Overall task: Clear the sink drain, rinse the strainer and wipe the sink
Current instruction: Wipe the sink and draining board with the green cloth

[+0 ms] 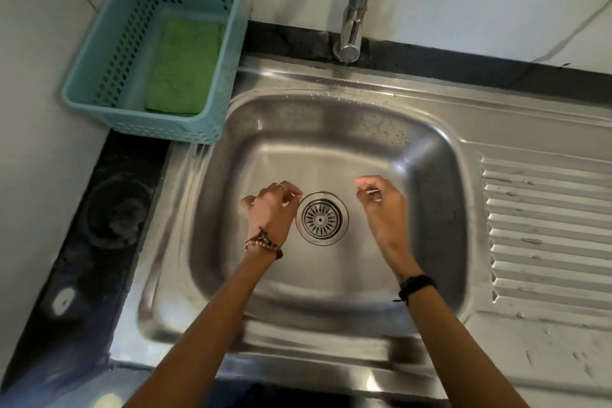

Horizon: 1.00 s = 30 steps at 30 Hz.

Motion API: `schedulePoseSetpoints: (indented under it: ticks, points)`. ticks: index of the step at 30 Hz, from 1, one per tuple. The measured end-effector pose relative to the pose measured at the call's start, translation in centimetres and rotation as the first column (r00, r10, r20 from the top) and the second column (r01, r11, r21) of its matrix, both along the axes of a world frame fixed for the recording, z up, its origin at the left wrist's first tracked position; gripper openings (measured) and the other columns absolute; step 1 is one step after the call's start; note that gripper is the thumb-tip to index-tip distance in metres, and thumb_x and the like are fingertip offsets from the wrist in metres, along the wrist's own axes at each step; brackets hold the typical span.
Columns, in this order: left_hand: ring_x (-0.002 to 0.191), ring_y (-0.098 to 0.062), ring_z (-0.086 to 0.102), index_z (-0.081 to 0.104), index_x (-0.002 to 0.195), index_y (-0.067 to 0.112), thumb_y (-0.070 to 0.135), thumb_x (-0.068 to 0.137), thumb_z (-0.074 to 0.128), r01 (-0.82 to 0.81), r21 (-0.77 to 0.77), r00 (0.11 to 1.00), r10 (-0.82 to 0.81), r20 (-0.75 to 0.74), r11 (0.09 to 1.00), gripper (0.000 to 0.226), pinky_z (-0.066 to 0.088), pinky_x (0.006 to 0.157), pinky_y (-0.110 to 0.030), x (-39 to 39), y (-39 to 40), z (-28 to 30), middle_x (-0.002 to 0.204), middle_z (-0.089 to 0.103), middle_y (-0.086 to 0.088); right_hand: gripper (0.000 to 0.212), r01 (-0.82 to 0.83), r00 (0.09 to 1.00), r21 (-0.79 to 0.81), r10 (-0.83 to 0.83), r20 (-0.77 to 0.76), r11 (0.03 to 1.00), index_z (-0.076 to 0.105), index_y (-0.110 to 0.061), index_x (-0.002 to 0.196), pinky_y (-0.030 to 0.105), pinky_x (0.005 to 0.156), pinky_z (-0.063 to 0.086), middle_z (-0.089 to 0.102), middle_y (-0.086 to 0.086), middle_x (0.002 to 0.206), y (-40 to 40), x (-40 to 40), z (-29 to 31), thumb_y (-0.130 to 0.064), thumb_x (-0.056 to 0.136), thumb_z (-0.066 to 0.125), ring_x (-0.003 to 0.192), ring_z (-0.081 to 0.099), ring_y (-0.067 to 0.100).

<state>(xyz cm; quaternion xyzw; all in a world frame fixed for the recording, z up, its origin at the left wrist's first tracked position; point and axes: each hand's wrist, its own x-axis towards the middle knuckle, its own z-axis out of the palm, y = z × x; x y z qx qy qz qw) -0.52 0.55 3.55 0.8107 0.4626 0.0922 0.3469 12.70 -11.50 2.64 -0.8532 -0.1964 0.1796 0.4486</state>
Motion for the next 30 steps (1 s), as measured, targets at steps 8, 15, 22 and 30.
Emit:
schedulePoseSetpoints:
  ticks: [8, 15, 22, 30]
  points:
    - [0.073, -0.019, 0.064, 0.07, 0.083, 0.011, 0.008, 0.08, 0.064, -0.004, 0.263, 0.924, -0.097, 0.369, 0.965, 0.007, 0.047, 0.071, -0.022, -2.4, 0.2, 9.5, 0.086, 0.071, -0.004, 0.017, -0.299, 0.949, 0.211, 0.268, 0.164, 0.931, 0.068, -0.024, 0.092, 0.005, 0.072, 0.043, 0.067, -0.001, 0.094, 4.2, -3.6, 10.1, -0.009, 0.086, 0.062, 0.081, 0.059, -0.003]
    - [0.084, -0.019, 0.062, 0.067, 0.09, 0.011, 0.014, 0.085, 0.059, -0.116, 0.362, 0.902, -0.055, 0.429, 0.925, 0.01, 0.038, 0.072, -0.015, -3.4, 5.3, 16.3, 0.089, 0.069, -0.004, 0.016, -0.464, 0.856, 0.236, 0.364, 0.368, 0.854, 0.069, -0.017, 0.094, 0.017, 0.069, 0.049, 0.065, -0.003, 0.093, 11.2, -6.2, 17.6, -0.008, 0.088, 0.058, 0.077, 0.06, 0.005]
    - [0.102, -0.03, 0.059, 0.063, 0.1, 0.003, 0.012, 0.086, 0.055, -0.167, 0.396, 0.97, 0.08, 0.227, 0.903, 0.018, 0.038, 0.085, -0.031, -3.8, 14.6, 18.9, 0.105, 0.066, -0.016, 0.019, -0.522, 0.819, 0.096, 0.466, 0.335, 0.848, 0.069, -0.014, 0.096, 0.024, 0.07, 0.045, 0.067, 0.001, 0.089, 21.6, -6.5, 20.7, -0.006, 0.087, 0.054, 0.085, 0.065, 0.018]
    - [0.126, -0.036, 0.043, 0.042, 0.129, -0.001, 0.013, 0.095, 0.038, 0.096, -0.002, 0.844, -0.082, -0.531, 0.995, 0.038, 0.037, 0.103, -0.045, -1.4, 20.1, 16.3, 0.139, 0.042, -0.022, 0.024, -0.509, 0.711, -0.464, 0.658, 0.248, 0.725, 0.059, 0.006, 0.108, 0.037, 0.084, 0.047, 0.062, 0.022, 0.115, 28.9, -7.4, 17.0, -0.005, 0.092, 0.044, 0.107, 0.059, 0.035]
